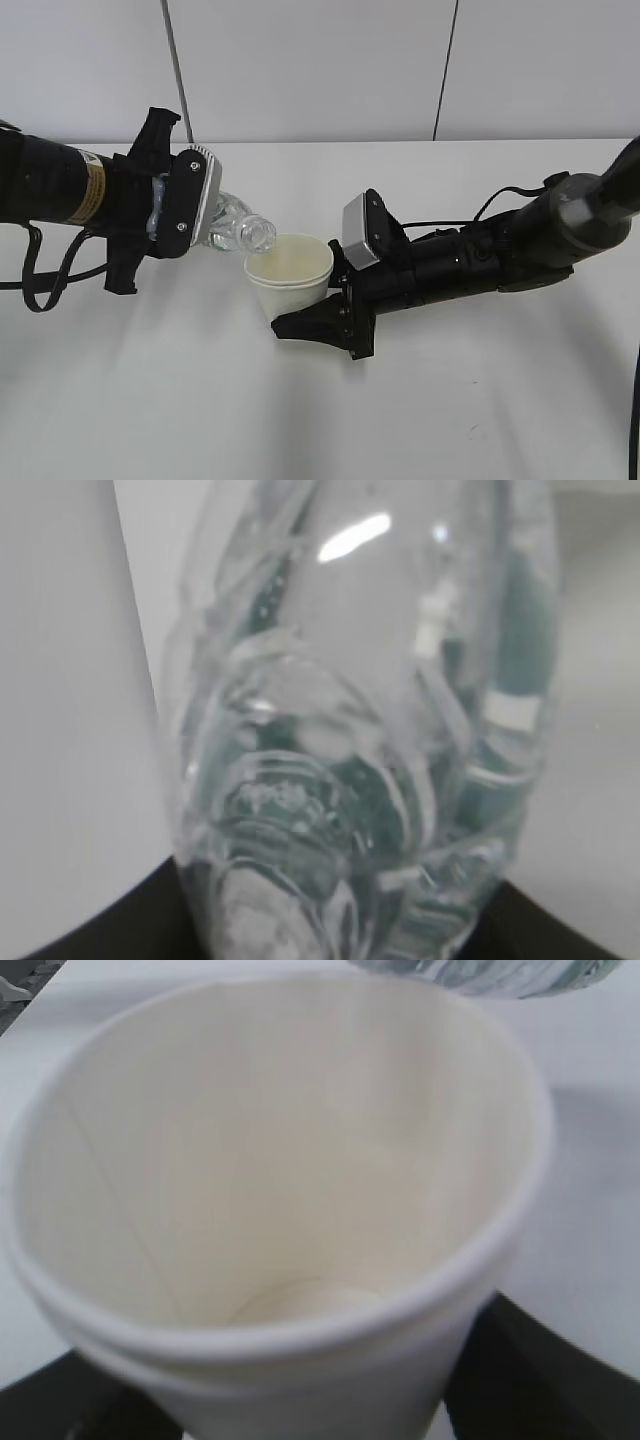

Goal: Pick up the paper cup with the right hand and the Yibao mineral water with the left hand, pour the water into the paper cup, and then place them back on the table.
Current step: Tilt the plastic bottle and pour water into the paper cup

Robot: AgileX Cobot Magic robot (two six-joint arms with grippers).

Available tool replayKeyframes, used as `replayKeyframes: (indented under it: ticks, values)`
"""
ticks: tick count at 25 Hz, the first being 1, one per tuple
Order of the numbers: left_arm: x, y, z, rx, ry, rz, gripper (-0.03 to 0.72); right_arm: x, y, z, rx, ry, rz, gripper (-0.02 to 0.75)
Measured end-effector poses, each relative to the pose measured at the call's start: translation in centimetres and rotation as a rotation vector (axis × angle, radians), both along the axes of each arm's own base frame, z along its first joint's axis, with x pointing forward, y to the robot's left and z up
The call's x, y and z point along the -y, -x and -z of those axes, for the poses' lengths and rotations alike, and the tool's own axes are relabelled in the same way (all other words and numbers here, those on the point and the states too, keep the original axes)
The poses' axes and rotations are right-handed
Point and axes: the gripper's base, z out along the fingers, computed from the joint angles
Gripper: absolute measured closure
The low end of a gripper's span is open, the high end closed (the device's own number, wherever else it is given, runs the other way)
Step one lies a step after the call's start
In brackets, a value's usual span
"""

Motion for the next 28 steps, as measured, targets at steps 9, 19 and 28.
replayKeyframes:
  ticks: [9, 19, 28]
  values:
    - [0.2, -0.9, -1.3, 0.055, -0.006, 0.008, 0.353, -0.5, 0.2, 0.0, -0.007, 0.002, -0.012, 0.217]
    - [0.0, -1.0, -1.2, 0.098, -0.104, 0.061, 0.354, -0.5, 0.3, -0.1, -0.008, -0.013, -0.022, 0.217]
    - [-0.2, -1.1, -1.3, 0.118, -0.142, 0.06, 0.355, -0.6, 0.4, -0.2, -0.011, -0.028, -0.033, 0.217]
